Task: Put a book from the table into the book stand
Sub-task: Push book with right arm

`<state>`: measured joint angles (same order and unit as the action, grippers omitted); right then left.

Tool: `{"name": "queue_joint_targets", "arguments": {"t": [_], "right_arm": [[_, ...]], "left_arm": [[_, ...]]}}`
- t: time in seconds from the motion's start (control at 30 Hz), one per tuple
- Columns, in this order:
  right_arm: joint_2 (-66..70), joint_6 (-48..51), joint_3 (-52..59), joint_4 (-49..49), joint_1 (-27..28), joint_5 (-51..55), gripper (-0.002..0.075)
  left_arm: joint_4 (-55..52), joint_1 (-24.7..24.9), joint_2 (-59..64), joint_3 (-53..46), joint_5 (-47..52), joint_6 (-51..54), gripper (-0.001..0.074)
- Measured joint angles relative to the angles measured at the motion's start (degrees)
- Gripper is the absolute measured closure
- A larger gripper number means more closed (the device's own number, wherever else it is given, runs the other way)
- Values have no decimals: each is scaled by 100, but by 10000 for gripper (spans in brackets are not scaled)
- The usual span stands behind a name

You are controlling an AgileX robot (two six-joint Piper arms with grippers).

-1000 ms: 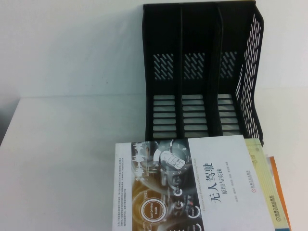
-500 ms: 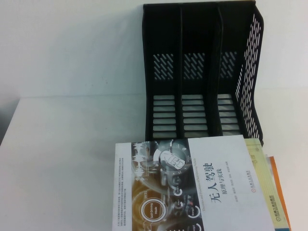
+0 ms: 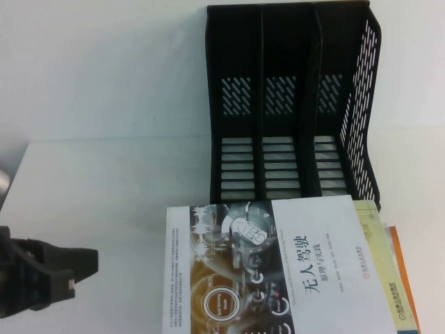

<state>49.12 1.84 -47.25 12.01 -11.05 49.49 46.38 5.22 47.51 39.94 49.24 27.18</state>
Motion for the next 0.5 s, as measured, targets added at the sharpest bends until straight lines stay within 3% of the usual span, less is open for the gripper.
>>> {"name": "queue_joint_targets", "arguments": {"t": [0.2, 0.5], "right_arm": [[601, 882, 0, 1159, 259, -78, 729], [1524, 2824, 0, 4153, 1617, 307, 729]], "left_arm": [[489, 0, 254, 0, 459, 241, 738], [781, 0, 264, 0, 423, 434, 738]]}}
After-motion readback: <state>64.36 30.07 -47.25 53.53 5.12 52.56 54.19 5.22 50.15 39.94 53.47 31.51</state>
